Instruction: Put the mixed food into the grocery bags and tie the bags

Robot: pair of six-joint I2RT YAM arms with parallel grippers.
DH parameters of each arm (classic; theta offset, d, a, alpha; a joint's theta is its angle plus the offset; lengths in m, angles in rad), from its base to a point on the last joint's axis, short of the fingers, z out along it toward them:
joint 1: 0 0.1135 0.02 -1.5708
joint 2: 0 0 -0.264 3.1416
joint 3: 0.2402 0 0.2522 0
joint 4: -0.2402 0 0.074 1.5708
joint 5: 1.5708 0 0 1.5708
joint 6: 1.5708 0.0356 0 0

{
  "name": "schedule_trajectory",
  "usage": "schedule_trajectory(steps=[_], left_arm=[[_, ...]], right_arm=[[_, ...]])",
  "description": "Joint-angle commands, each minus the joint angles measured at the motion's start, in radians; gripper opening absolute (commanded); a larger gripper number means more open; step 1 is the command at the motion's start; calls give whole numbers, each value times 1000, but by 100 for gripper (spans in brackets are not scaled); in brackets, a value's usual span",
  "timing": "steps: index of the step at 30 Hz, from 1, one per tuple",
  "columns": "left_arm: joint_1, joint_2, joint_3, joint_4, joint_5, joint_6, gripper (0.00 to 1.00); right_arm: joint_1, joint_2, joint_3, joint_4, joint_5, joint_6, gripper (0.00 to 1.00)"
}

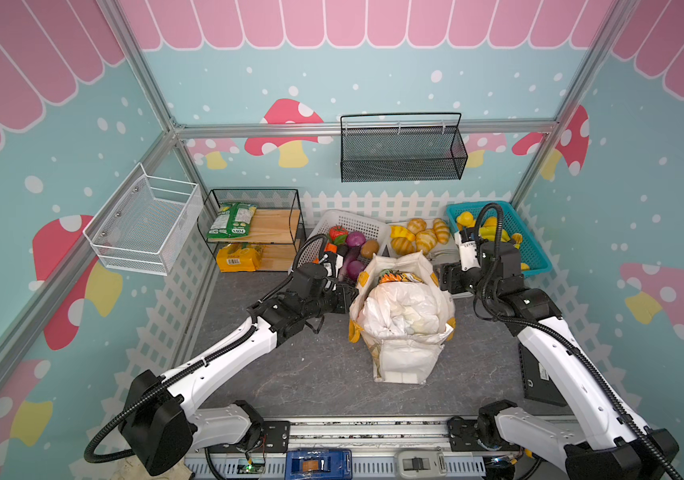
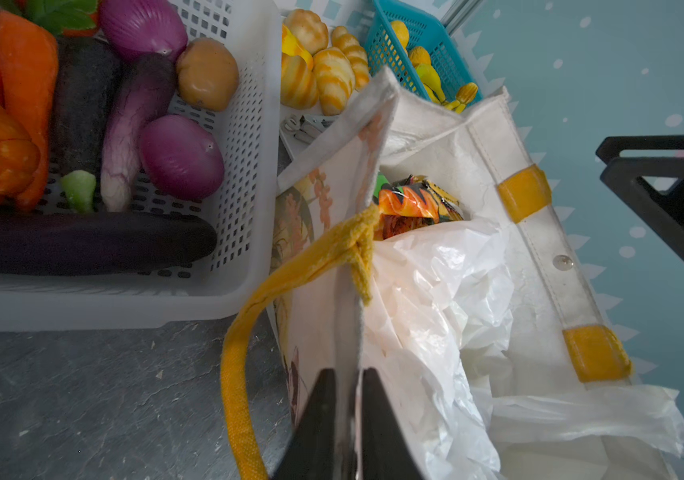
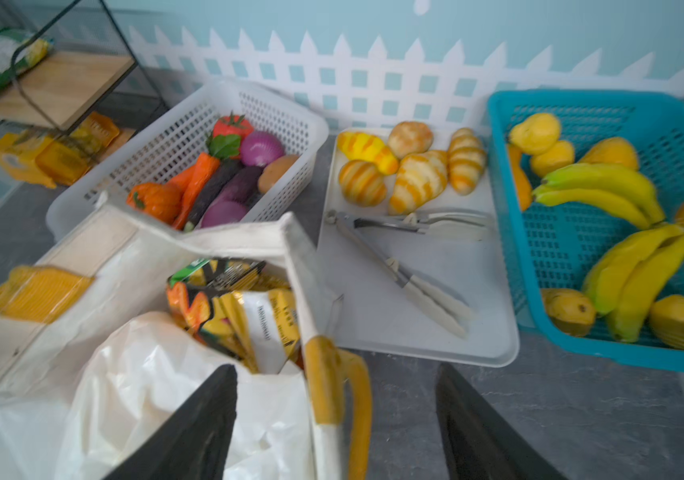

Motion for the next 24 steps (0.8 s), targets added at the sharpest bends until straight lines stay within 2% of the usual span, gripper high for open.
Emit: schedule_trajectory(steps=[1,4,7,9,12,16,18,20,24], left_arm=[[7,4,35,40,-17,-4,42],[9,-33,19,69,-51,15,54],[24,-106,-33,135,-146,69,64],[41,-173,-91,205,-280,111,74],[82,-250,-168,289,-469,193,82],[162,-284,-243,362,-660,319,90],[211,-281,-322,467,-737,375,96],[282,-267,-401,573,-757,389,98],[415,-197,-518,705,-669,381,99]], right_arm=[[-39,-25,-48,136,141,-23,84],[-98,-35,-93,241,227,-22,94],[-165,-33,-161,356,340,-27,96],[-211,-23,-241,464,398,-40,97],[-278,12,-335,569,423,-23,97],[-297,55,-449,709,437,-57,97],[-299,86,-517,805,430,-74,97],[-299,125,-568,880,411,-77,98],[-299,235,-645,1012,326,-74,98]])
